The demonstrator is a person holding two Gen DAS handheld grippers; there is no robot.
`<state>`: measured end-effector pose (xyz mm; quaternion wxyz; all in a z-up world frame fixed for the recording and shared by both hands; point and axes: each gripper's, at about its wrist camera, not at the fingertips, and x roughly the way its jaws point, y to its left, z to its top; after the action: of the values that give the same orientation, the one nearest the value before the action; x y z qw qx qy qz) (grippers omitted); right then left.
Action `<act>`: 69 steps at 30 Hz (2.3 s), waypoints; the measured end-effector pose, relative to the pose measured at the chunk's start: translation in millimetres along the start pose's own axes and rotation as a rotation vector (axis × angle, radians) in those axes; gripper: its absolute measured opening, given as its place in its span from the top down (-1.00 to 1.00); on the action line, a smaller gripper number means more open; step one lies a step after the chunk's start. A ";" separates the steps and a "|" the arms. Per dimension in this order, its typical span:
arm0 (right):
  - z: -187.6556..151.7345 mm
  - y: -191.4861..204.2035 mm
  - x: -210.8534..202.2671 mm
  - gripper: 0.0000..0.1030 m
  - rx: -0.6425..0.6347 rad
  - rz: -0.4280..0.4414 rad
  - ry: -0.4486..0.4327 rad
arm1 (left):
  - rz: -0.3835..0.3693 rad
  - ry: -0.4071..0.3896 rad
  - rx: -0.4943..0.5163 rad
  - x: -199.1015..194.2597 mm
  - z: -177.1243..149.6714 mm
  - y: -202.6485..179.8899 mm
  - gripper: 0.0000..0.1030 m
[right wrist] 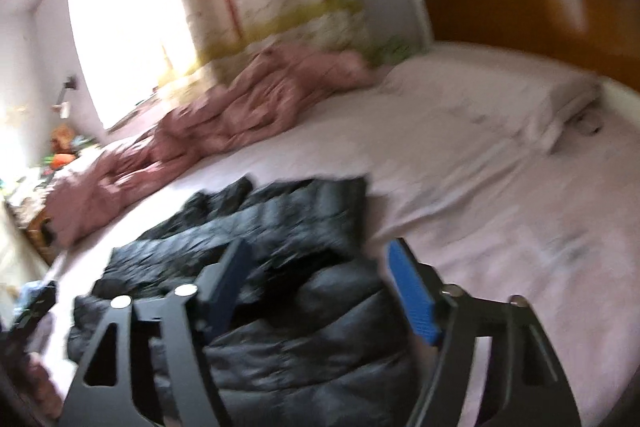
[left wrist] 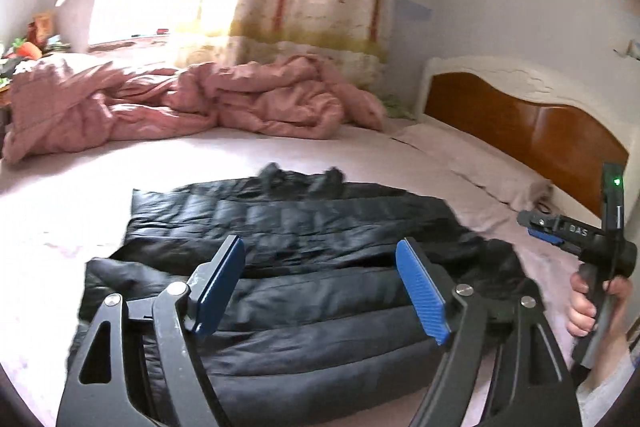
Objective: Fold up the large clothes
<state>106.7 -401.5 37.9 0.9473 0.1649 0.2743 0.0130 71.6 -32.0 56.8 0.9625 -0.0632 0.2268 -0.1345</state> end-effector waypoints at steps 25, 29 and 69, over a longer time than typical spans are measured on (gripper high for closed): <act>38.4 63.2 101.4 0.81 -0.240 -0.096 0.091 | 0.162 0.156 -0.020 55.9 -44.0 57.9 -0.48; 58.9 83.6 69.3 0.82 -0.355 -0.014 -0.102 | 0.163 0.176 -0.002 61.4 -50.0 55.0 -0.48; -64.2 97.1 -81.8 -1.00 -0.251 -0.108 -0.160 | 0.076 -0.033 0.042 -35.1 -17.7 4.1 -0.99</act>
<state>10.0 -299.6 60.1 0.9786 0.0309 0.2026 -0.0171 34.4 -19.0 55.0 0.9716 -0.0368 0.2102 -0.1017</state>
